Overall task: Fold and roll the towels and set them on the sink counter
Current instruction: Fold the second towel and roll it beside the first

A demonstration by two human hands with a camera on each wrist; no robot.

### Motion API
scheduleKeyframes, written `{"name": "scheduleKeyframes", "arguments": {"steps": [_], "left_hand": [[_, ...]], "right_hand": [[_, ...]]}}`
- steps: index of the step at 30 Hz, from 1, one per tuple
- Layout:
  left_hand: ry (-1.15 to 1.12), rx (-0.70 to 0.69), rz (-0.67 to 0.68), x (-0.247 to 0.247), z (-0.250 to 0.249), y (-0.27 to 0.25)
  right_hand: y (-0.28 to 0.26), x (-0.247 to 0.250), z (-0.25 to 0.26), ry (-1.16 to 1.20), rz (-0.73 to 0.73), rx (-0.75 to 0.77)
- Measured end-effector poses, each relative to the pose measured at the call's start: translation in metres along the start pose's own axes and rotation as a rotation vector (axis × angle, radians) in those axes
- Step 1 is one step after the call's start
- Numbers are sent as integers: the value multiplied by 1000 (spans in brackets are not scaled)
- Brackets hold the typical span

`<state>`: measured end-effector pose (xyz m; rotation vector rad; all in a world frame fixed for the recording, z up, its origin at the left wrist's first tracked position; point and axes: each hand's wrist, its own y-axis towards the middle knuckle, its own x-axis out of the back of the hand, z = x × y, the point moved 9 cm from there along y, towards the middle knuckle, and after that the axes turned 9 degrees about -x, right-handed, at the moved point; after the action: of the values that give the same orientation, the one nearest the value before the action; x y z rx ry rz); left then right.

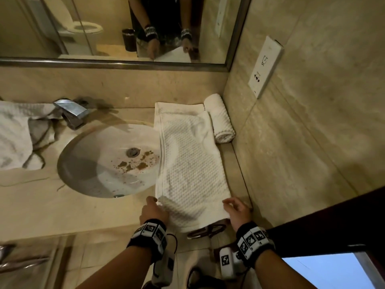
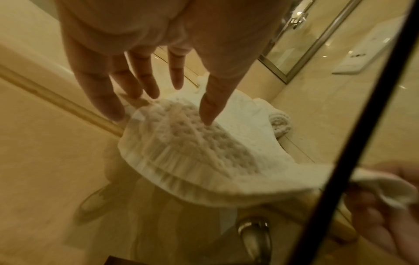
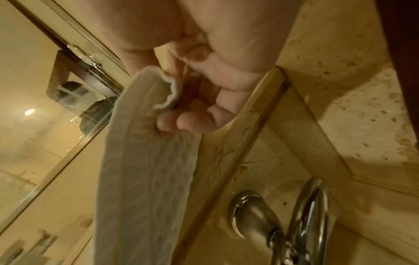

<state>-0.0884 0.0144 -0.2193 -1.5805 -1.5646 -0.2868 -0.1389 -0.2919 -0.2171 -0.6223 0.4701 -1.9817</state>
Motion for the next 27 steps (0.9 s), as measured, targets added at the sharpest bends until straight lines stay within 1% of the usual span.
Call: {"name": "scheduleKeyframes", "arguments": {"steps": [2,3,4,5,7,8,9,11,13,15,18,20,22,25,27], "left_hand": [[68,-28,-14,1,-6,-8],[110,-91,-8,-1,-12,-14],[166,-196,14,-4,-19,-21],[252,-342,34,-9,-28,-31],[482,-697,76,-24,-43,-55],[573,-800,116,-34,-43,-63],[630,-840,140,-41,-39,-65],[711,-849,157,-46,-33,-60],[764,-897,125,-43,-37,-55],[773,-957,97,-41,-40,-49],[758,-1005,105,-38,-42,-42],[754,-1033,115,-37,-44,-44],[775,-1030,164,-40,-42,-50],[854,-972,286,-56,-33,-57],[870,-935,283,-61,-33,-54]], "right_hand": [[0,0,-4,57,26,-61],[0,0,-5,95,45,-84],[-1,0,-7,131,68,-107],[-2,0,-8,170,94,-128],[-6,-3,-9,179,148,-139],[-7,-4,-9,141,169,-126],[-8,-4,-9,101,184,-109],[-9,-4,-8,34,194,-79],[-5,0,-10,-12,162,-62],[-2,7,-11,-57,100,-37],[1,13,-12,-149,44,-3],[2,17,-11,-163,26,2],[4,15,-11,-140,28,7],[8,12,-13,-97,13,-7],[11,12,-16,-85,6,-23]]}}
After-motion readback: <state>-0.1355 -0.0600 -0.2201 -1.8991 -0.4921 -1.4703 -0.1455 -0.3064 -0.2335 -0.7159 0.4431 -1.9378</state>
